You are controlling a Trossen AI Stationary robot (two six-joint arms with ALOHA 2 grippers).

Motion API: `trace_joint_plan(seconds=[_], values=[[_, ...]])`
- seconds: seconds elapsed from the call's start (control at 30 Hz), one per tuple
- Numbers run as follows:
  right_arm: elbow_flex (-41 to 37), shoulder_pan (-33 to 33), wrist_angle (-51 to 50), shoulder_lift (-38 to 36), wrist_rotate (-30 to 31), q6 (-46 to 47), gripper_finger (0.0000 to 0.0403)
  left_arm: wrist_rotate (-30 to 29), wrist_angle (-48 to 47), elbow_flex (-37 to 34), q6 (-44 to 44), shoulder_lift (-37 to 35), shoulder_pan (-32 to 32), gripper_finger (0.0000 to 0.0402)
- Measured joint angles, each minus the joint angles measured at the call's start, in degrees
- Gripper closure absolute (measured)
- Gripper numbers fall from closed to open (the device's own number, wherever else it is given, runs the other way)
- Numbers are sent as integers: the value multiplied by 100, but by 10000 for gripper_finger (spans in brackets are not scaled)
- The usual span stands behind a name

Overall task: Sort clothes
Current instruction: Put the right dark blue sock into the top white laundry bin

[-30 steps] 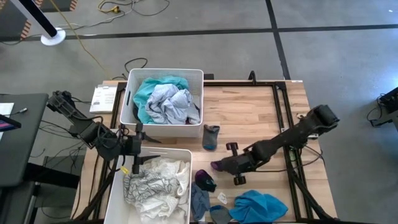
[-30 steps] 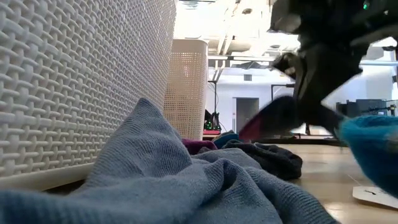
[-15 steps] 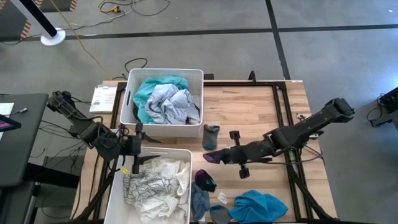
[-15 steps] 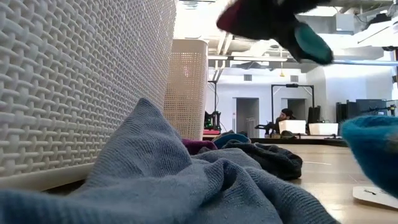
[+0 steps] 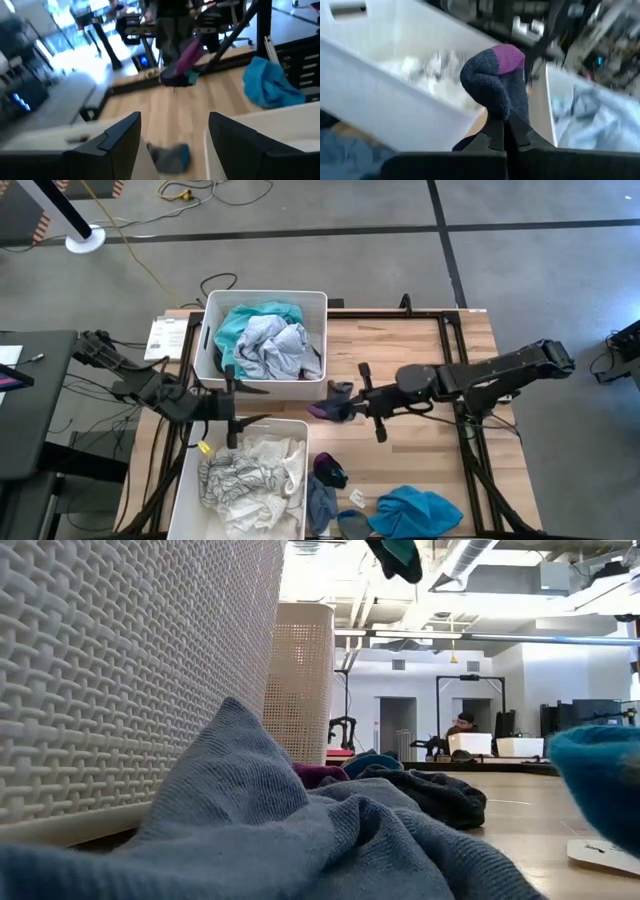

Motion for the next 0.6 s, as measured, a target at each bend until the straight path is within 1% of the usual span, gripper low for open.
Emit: trace_joint_plan(seconds=[0.2, 0.33, 0.4, 0.5, 0.6], values=[[4, -47, 527, -16, -640, -177, 403, 451, 1154, 2, 1330, 416, 276, 172], [4, 28, 640, -9, -653, -194, 403, 478, 1913, 2, 2037, 913, 402, 172], [4, 40, 648, -9, -624, -194, 403, 586, 2287, 2, 2317, 1132, 426, 172], [4, 80, 650, -7, -594, -194, 403, 779, 2822, 2, 2591, 1425, 463, 172], [4, 110, 648, -7, -584, -191, 403, 1015, 3318, 2, 2665, 1641, 532, 172]])
